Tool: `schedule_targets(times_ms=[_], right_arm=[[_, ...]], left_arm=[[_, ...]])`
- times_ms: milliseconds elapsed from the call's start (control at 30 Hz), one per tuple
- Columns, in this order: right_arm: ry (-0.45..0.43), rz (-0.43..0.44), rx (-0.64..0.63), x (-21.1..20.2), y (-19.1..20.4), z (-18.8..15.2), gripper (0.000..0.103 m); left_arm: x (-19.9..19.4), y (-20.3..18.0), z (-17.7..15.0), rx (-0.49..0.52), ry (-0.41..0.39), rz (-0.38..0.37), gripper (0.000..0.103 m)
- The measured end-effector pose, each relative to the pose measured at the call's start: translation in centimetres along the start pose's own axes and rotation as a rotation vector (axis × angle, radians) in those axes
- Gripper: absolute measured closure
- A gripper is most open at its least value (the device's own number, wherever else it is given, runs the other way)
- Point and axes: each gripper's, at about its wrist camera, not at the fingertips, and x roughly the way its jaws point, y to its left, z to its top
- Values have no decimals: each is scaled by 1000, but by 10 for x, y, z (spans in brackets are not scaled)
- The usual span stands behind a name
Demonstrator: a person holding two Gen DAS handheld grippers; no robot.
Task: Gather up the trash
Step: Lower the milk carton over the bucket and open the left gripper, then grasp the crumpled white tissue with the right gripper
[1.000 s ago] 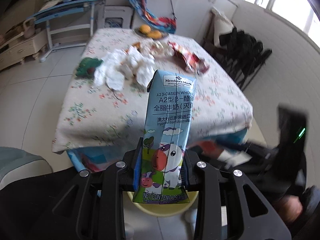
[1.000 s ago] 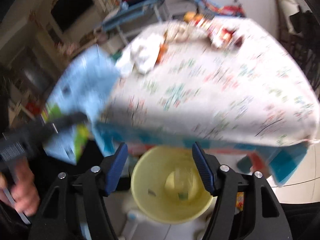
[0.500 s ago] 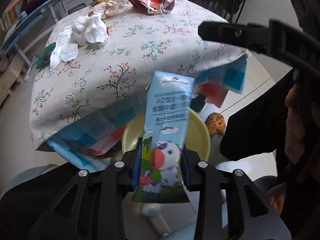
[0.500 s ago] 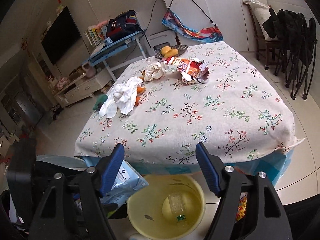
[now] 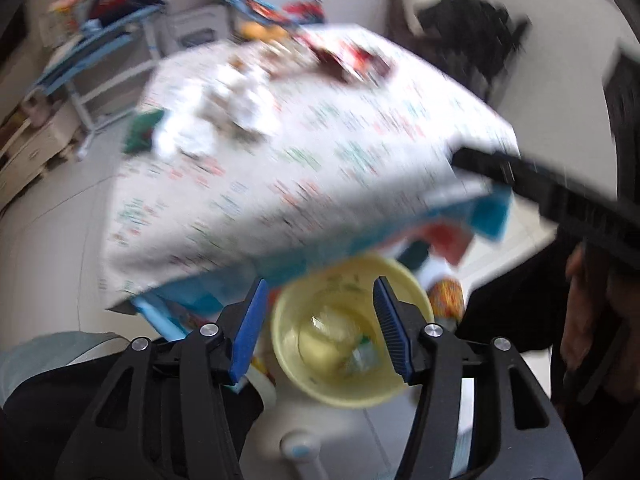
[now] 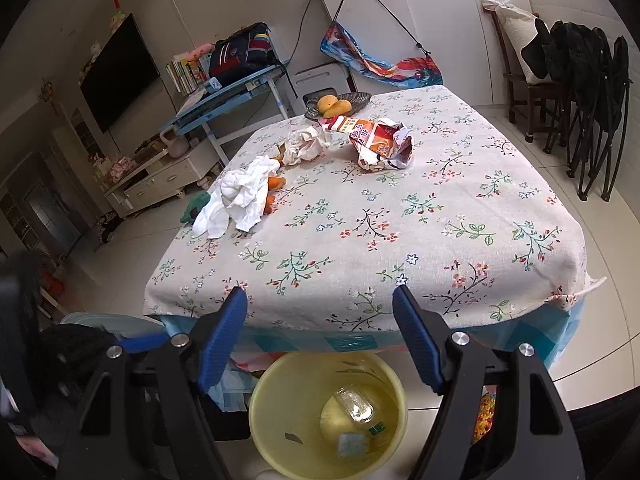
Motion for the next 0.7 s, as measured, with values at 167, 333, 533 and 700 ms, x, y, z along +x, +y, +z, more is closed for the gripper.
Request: schedule_targets(times_ms=[167,333,533,700], right_arm=[[-11,6,-5,-1,3,1,31],[-15,30,-27,3,12,7,31],[-11,76,-58,17,27,21,31],[8,102,-78,35,38,33,31]], left_arm=[[-31,47,10,-232,-170,114,38],[-38,78,29,-339,-220,171,36],[-27,101,55,-351,-205,205,36],[-9,129,67,-435,-164,215,36]])
